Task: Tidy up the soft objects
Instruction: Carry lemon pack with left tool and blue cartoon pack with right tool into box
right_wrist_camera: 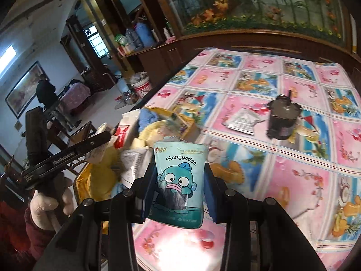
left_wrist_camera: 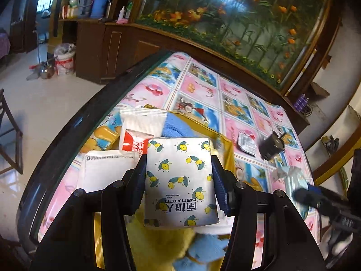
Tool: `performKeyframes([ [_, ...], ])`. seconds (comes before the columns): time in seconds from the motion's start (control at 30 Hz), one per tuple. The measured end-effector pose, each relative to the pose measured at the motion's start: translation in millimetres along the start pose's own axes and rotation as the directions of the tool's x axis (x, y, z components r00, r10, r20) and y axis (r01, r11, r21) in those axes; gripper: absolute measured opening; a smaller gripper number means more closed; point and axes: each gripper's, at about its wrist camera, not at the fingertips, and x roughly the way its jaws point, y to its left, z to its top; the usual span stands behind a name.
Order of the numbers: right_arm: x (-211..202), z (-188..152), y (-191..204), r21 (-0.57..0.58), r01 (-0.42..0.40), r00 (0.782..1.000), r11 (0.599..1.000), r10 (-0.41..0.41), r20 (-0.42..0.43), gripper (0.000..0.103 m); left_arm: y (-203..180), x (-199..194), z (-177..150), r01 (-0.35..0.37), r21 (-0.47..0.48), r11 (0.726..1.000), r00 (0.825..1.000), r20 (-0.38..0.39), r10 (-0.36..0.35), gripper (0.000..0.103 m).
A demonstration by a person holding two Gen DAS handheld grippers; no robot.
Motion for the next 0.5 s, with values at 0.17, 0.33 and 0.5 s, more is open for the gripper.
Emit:
performKeyframes([
  [0.17, 41, 5, 40, -0.043, -0.084, 0.995, 0.996, 0.082, -0.062, 0.039, 23, 31, 17, 0.019, -0.067, 0.998, 0.997, -0.068, -0.023, 0.053],
  [0.33, 75, -2, 72, -0.088, -0.136, 0.983, 0.987, 0.124, -0.136, 0.039, 29, 46, 25, 0.066, -0.11, 0.992, 0.993, -0.094, -0.076, 0.056],
  [0.5, 98, -6, 79, -0.083, -0.149, 0.974, 0.985, 0.132, -0.183, 0.039, 25, 29, 29, 0.094, -0.094, 0.991, 0.994, -0.044, -0.098, 0.059],
])
